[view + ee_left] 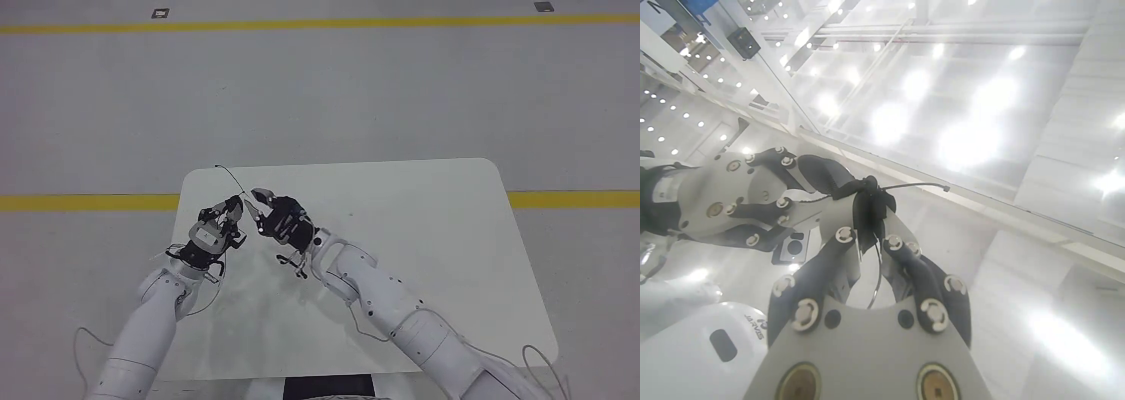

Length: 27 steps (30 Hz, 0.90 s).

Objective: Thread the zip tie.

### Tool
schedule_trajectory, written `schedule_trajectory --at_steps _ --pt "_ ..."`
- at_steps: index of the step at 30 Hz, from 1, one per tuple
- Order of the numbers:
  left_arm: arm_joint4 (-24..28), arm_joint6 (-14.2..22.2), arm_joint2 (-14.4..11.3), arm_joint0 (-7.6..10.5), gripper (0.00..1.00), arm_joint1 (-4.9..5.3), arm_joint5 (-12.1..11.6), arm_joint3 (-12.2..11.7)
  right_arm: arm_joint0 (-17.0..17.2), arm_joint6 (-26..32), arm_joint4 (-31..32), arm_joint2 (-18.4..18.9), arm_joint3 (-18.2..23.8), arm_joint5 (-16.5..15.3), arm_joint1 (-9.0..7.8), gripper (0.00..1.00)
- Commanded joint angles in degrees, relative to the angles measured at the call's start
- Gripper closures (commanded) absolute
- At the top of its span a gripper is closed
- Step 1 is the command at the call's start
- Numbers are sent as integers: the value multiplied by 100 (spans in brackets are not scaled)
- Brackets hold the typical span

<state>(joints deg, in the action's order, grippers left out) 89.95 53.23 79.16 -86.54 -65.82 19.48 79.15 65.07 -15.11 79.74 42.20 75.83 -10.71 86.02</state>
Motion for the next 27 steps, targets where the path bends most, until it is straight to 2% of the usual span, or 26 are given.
schedule_trajectory --at_steps 1,10,13,27 --pt "0 0 0 0 100 0 0 0 -5 -7 3 -1 -16 -8 10 82" --pt "0 0 0 0 100 0 0 0 -24 -15 10 14 -77 2 53 85" --pt "0 0 0 0 100 0 0 0 -28 -5 24 21 -94 9 65 100" --pt "0 0 0 0 100 0 0 0 171 67 242 289 -179 41 0 100"
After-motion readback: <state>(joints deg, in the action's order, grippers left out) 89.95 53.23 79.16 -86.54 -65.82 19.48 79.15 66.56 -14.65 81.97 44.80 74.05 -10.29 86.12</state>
